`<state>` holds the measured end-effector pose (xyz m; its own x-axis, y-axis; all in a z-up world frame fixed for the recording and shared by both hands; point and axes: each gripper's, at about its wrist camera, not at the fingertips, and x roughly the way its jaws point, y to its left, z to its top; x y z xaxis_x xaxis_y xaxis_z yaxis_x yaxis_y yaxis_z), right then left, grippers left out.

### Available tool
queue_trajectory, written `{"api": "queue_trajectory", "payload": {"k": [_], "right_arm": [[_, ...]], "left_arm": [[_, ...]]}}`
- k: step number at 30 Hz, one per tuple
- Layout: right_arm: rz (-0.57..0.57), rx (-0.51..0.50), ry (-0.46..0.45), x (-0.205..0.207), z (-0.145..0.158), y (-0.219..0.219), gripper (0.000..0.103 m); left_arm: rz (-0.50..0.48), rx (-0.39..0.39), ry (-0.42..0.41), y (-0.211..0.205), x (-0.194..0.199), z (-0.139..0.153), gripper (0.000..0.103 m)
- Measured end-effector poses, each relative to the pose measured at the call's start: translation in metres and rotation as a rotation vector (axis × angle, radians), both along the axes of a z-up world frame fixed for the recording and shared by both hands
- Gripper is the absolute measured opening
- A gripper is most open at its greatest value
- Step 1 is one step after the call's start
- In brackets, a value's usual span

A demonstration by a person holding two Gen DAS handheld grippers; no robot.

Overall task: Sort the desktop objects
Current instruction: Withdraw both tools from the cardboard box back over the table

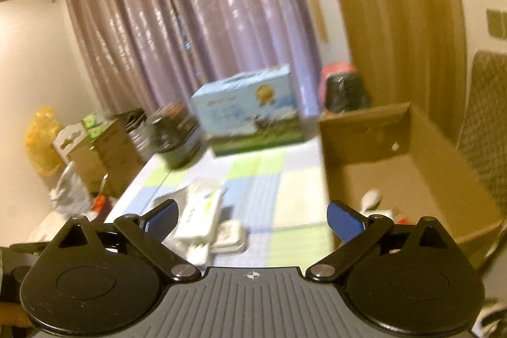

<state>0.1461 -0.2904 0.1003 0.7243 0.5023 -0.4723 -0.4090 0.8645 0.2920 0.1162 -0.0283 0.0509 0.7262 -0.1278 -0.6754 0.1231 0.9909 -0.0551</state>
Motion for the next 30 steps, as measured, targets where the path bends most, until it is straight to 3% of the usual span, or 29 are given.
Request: {"api": "queue_trajectory", "payload": {"k": [2,17,30], "right_arm": [[0.02,-0.007,0.011,-0.008,-0.003,0.01,0.098],[0.064,-0.064,-0.001,-0.038,0.007,0.031,0.101],[0.055,-0.155,0.0,-0.054,-0.001,0.054,0.101]], "left_arm": [[0.03,-0.001,0.003,0.014,-0.013,0.002,0.09],[0.134,0.002,-0.029,0.057,-0.051,0.031,0.097],[0.168,-0.072,-0.065,0.094,-0.059,0.022,0.099]]}}
